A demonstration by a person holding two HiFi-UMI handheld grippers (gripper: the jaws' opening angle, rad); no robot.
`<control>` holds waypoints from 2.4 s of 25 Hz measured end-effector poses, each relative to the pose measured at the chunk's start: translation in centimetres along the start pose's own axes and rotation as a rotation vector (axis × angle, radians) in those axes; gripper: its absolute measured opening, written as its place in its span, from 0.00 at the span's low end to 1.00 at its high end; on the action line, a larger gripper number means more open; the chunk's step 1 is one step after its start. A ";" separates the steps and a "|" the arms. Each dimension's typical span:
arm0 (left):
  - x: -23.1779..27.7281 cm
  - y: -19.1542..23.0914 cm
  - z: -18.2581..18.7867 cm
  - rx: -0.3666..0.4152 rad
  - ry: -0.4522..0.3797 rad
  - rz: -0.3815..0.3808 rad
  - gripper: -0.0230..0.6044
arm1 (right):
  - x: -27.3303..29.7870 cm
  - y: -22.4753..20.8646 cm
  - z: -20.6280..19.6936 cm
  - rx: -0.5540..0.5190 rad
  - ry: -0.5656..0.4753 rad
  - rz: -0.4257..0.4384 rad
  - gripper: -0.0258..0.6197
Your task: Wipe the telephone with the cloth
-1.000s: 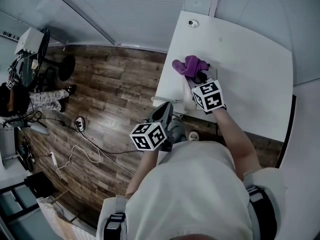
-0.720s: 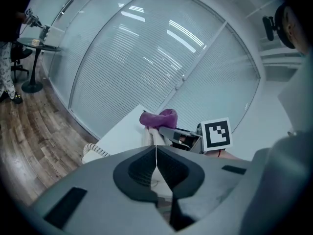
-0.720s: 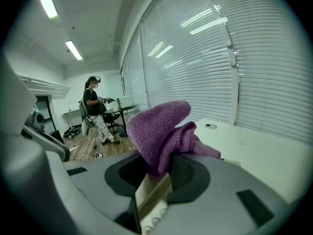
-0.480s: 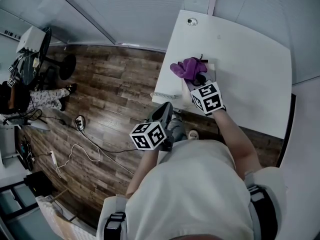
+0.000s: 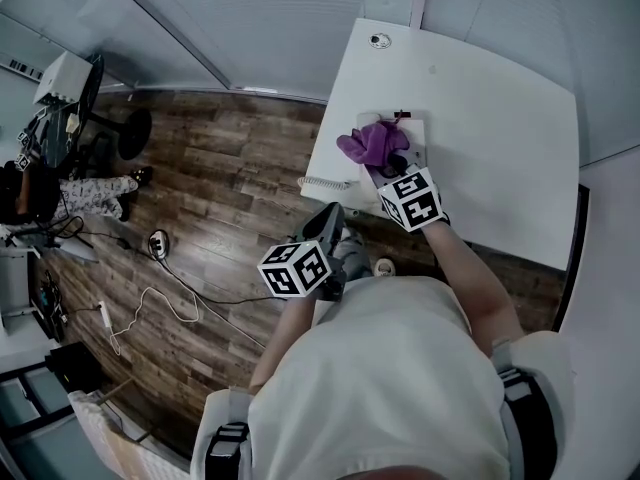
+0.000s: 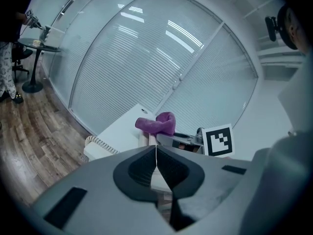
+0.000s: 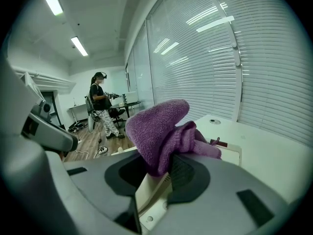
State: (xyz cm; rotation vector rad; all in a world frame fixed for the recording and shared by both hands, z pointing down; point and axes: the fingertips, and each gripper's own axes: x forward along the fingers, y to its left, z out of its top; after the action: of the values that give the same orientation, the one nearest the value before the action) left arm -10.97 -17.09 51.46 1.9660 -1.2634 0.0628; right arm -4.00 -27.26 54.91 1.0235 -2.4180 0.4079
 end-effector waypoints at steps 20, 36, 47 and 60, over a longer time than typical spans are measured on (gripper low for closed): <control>-1.9 -2.0 -2.1 -0.011 -0.030 0.013 0.07 | -2.5 3.8 -4.1 -0.007 0.045 0.065 0.22; -3.5 -2.9 -4.9 -0.017 -0.038 0.043 0.07 | -3.5 6.5 -8.0 -0.018 0.091 0.126 0.22; -3.3 -2.9 -4.7 -0.010 -0.034 0.047 0.07 | -3.7 7.8 -9.8 -0.018 0.146 0.171 0.22; -2.1 -2.1 -3.4 -0.001 -0.033 0.059 0.07 | -6.4 7.2 -8.9 0.028 0.101 0.196 0.22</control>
State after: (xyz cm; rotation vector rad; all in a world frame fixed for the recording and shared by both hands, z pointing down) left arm -9.19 -12.94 51.68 1.9361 -1.3425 0.0598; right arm -2.60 -14.68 58.31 0.7605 -2.4353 0.5480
